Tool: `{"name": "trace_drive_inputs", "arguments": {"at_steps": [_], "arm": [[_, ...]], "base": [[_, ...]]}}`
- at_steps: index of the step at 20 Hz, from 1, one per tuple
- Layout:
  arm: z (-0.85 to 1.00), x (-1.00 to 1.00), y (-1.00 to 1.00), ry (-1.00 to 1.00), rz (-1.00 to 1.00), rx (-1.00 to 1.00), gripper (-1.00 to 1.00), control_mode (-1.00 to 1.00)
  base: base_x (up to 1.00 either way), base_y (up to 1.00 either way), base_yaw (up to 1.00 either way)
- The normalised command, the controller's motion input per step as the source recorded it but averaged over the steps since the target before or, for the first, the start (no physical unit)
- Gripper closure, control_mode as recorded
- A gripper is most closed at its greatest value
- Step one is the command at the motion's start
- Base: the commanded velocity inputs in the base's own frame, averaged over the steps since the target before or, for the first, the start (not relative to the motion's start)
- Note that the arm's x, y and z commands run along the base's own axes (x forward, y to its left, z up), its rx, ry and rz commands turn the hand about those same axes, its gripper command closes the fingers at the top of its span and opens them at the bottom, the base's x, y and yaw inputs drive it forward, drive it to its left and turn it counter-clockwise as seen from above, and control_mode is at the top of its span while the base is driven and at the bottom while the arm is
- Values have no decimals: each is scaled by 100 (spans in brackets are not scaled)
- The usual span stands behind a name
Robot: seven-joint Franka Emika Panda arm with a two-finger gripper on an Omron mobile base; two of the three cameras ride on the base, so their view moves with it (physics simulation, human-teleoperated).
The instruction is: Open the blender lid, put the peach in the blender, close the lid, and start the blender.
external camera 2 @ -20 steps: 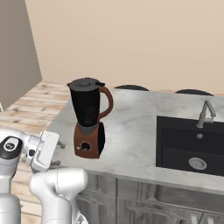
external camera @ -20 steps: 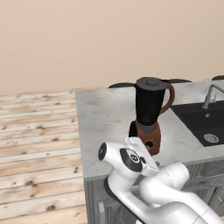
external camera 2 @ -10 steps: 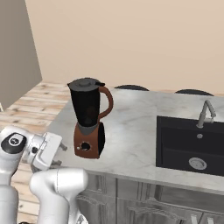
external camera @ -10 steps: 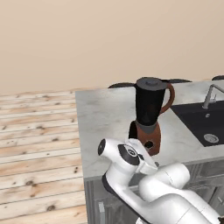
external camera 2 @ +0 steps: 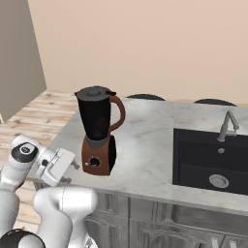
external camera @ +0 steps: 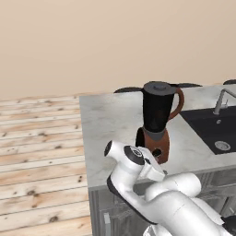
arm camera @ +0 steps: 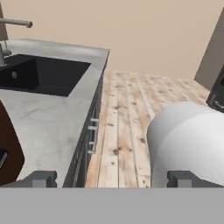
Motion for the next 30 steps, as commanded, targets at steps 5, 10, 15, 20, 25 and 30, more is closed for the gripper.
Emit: {"name": "trace_drive_inputs", "arguments": {"at_steps": [5,10,15,20,25,30], "arm": [[-75,22,-35,-4,1,0,-100,-100],[-76,20,-9,-22,14,0,-100,-100],[-66,16,0,-26,22,0,-100,-100],[-14,2,-5,-35,15,0,-100,-100],[0,-3,-21,-26,2,-2,-100,-100],[0,-15,-38,-7,-2,-3,-100,-100]], "base": [[0,0,0],[0,0,0],[0,0,0],[0,0,0],[0,0,0],[0,0,0]]}}
